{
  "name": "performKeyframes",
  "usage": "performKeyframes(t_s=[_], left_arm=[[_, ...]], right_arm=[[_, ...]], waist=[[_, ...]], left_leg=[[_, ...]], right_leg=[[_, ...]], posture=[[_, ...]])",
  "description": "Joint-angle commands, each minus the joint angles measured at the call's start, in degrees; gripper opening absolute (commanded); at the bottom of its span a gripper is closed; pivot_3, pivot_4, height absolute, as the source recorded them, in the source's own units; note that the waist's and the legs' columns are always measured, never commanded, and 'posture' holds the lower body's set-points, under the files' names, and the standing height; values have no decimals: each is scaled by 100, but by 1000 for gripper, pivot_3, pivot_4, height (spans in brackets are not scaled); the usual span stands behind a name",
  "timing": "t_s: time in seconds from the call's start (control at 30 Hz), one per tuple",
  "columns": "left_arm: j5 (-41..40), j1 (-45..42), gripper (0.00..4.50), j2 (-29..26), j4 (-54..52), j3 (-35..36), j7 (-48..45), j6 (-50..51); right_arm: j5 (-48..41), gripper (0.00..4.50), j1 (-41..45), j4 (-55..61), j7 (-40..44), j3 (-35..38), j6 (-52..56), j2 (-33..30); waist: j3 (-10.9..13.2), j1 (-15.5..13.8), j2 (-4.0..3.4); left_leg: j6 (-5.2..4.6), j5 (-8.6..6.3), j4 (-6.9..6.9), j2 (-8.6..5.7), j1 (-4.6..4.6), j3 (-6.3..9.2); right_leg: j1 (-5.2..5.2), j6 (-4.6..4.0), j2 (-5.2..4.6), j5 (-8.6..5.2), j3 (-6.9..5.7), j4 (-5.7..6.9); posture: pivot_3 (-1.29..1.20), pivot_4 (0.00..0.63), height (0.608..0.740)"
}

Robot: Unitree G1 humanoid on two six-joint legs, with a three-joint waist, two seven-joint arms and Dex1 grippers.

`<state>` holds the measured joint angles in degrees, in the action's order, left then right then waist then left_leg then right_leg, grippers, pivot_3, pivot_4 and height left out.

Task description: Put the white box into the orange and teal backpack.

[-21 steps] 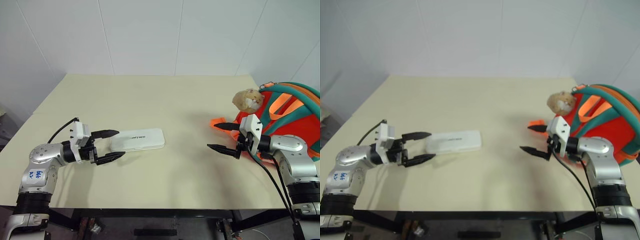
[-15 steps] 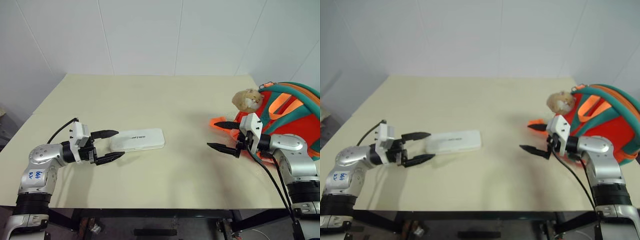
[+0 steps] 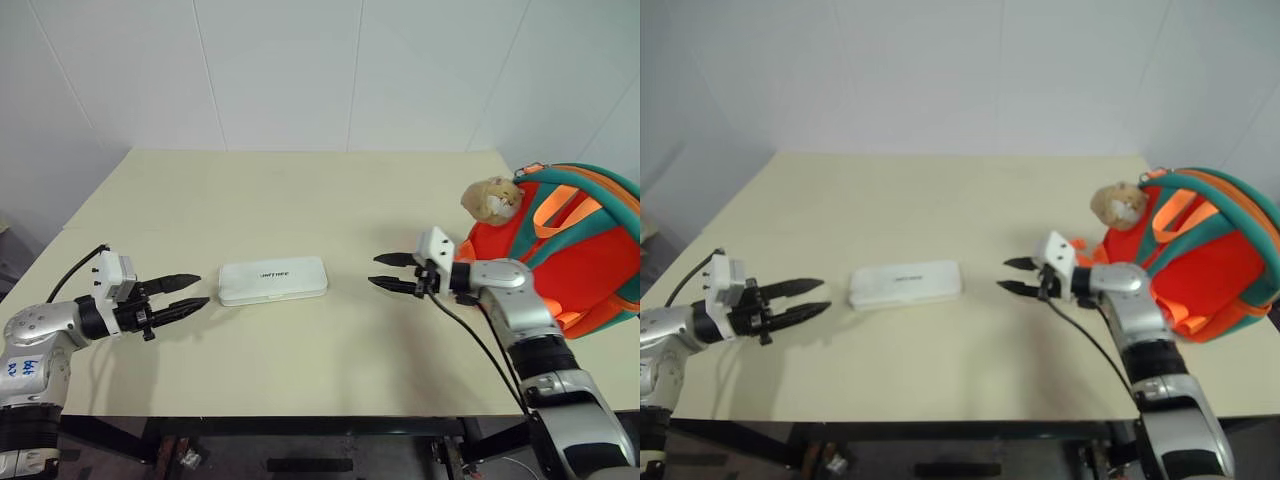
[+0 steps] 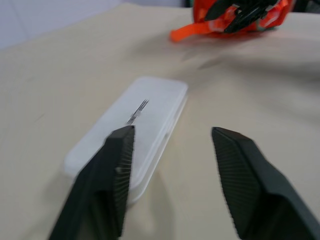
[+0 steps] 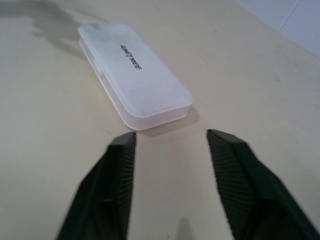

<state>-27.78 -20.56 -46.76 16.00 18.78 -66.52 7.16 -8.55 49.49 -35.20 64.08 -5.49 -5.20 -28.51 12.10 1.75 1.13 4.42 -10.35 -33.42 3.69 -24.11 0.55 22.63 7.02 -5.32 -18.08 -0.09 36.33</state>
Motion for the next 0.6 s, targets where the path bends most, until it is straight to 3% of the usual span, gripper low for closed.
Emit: performKeyframes(t_s=[0.03, 0.13, 0.17, 0.37, 0.6], left_arm=[[100, 35, 1207, -159, 141, 198, 350, 183], [338, 53, 196, -143, 259, 91, 707, 263], [413, 59, 15, -119, 260, 62, 863, 302], [548, -49, 15, 214, 135, 121, 1908, 649], [706, -442, 15, 736, 311, -237, 2274, 617]], right_arm=[[295, 924, 458, -612, -302, -92, -248, 238], [620, 0, 794, -1260, -622, -222, -358, 511], [738, 0, 912, -1499, -795, -250, -409, 592], [1208, 0, 1629, -2818, -1868, -223, -729, 920], [1306, 0, 1968, -3373, -2207, -148, -773, 1208]], waist=[[0, -7, 1], [0, -13, 1], [0, -10, 2], [-1, 0, 2], [-3, -1, 6]], left_leg=[[0, 0, 0, 0, 0, 0], [0, 0, 1, 0, -2, 0], [0, 0, 2, 0, -2, -2], [0, 0, 5, 0, -1, -12], [2, 1, 6, 0, 1, -21]], right_leg=[[1, 0, 0, 0, 2, 5], [5, 0, 1, 0, 6, 10], [7, 0, 1, 0, 7, 11], [13, 0, 1, 0, 21, 17], [19, 1, 3, 0, 30, 22]], posture=[[0, 150, 740], [0, 150, 740], [0, 150, 740], [0, 150, 740], [0, 150, 740]])
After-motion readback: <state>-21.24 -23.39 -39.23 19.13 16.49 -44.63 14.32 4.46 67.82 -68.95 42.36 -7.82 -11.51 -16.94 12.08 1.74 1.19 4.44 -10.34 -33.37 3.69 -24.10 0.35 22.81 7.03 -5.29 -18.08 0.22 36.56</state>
